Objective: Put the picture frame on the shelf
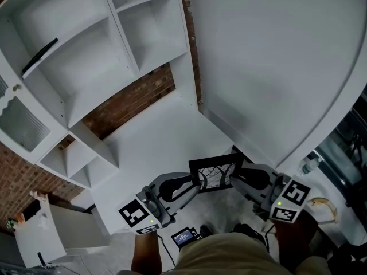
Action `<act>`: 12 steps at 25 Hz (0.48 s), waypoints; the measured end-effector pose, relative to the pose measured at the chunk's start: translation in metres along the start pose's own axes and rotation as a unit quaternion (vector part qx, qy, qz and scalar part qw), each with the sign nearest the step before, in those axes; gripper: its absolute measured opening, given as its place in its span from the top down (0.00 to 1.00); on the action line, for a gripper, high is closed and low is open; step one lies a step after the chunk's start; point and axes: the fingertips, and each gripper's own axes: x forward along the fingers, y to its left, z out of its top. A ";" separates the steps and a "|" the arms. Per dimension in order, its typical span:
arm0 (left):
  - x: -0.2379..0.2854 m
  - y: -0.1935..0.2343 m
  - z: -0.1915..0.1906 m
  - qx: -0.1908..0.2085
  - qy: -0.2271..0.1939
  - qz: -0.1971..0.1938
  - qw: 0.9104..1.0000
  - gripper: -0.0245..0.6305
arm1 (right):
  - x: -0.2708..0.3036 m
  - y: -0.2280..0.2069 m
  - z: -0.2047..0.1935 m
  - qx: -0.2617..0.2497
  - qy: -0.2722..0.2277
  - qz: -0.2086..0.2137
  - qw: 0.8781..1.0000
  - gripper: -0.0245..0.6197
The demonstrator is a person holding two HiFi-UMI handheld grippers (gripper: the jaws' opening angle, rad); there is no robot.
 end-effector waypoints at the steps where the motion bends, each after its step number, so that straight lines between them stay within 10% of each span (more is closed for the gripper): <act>1: 0.000 0.007 0.000 -0.001 -0.001 0.002 1.000 0.84 | 0.006 -0.004 0.001 -0.001 0.002 0.002 1.000 0.85; 12: 0.024 0.082 -0.004 -0.007 0.008 0.061 0.998 0.84 | 0.057 -0.076 0.012 0.008 0.012 0.060 0.998 0.85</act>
